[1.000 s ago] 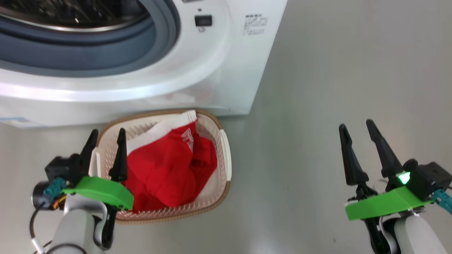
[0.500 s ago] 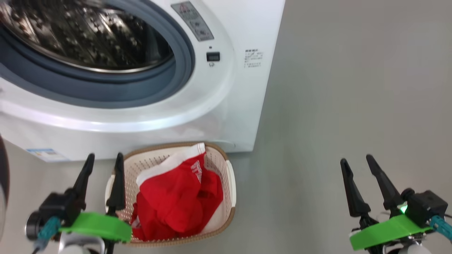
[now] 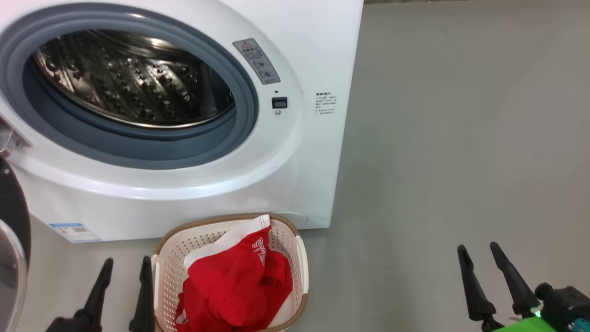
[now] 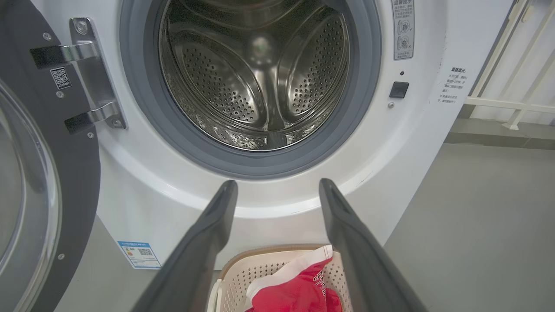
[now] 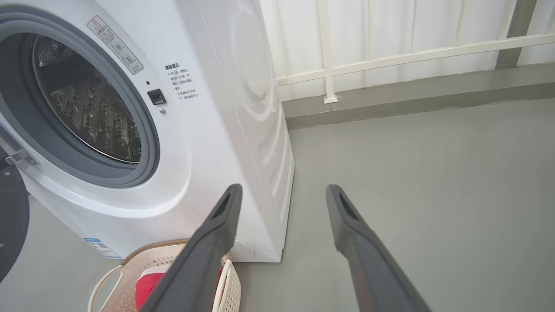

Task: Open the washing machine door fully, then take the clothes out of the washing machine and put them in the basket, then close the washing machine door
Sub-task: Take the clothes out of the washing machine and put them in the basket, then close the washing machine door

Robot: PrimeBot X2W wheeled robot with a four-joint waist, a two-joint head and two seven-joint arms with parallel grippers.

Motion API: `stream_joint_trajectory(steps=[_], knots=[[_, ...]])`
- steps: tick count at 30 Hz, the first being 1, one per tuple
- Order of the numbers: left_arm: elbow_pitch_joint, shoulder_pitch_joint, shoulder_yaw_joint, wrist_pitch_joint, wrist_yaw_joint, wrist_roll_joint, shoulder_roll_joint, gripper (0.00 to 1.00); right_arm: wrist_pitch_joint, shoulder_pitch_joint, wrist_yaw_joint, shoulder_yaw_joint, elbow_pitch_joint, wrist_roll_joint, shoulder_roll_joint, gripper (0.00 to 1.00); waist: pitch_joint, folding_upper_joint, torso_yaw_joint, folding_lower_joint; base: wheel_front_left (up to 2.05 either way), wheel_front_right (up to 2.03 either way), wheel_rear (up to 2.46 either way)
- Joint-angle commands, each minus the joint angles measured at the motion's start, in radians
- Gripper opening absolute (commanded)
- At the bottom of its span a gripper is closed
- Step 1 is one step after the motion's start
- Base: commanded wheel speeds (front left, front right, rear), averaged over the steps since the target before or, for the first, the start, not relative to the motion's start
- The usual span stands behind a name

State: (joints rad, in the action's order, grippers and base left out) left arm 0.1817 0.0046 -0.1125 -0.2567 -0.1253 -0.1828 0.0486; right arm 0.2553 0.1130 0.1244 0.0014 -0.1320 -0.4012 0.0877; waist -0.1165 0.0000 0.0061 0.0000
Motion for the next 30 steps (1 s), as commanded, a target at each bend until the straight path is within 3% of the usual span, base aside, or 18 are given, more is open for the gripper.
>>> stream_joint_trajectory(steps=[1, 30], knots=[[-0.041, 0.010, -0.040, -0.005, -0.005, 0.015, 0.009, 1.00, 0.006, 0.006, 0.006, 0.008, 0.028, -0.006, 0.009, 1.00, 0.011, 0.0000, -0.002, 0.0000, 0.00, 0.00, 0.00], [-0.079, 0.025, -0.040, -0.005, -0.005, 0.012, 0.002, 1.00, 0.006, 0.019, 0.006, -0.001, 0.031, -0.004, -0.006, 1.00, 0.015, 0.0000, -0.004, 0.0000, 0.00, 0.00, 0.00]])
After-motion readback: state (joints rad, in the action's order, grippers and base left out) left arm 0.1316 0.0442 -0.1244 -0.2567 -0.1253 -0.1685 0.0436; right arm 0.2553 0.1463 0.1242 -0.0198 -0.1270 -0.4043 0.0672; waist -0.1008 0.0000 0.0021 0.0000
